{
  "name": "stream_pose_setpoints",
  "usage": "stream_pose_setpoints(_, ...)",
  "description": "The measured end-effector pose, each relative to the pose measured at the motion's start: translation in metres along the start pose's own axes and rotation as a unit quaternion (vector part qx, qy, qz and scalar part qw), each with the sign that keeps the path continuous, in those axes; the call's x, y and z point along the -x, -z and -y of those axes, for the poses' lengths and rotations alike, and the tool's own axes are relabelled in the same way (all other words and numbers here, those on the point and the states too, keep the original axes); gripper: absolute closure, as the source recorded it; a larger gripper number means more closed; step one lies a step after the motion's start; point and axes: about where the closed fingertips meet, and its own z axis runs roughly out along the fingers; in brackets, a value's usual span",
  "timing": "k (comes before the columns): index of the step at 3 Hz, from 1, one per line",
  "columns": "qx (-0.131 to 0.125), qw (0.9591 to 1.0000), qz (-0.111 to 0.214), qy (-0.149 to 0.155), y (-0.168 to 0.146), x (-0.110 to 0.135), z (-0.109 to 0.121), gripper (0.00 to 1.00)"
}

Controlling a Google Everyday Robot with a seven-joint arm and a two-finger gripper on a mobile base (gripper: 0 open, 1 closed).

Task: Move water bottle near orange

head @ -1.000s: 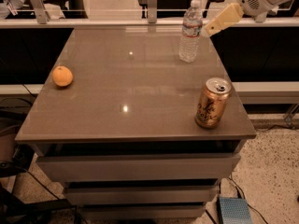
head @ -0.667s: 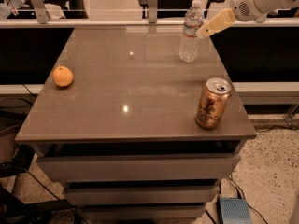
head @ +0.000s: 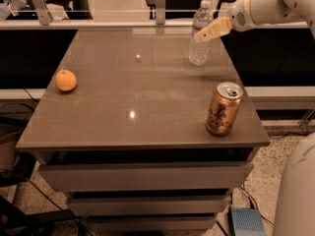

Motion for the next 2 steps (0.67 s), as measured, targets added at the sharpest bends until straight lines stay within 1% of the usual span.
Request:
stream_pose_setpoints(1,0.034,0.9993,0.017,-0.003,-0.02,0.003,-0.015,0.17)
stream_pose_setpoints(2,0.057,0.9978,0.032,-0.005,-0.022,0.004,-0.027,0.41)
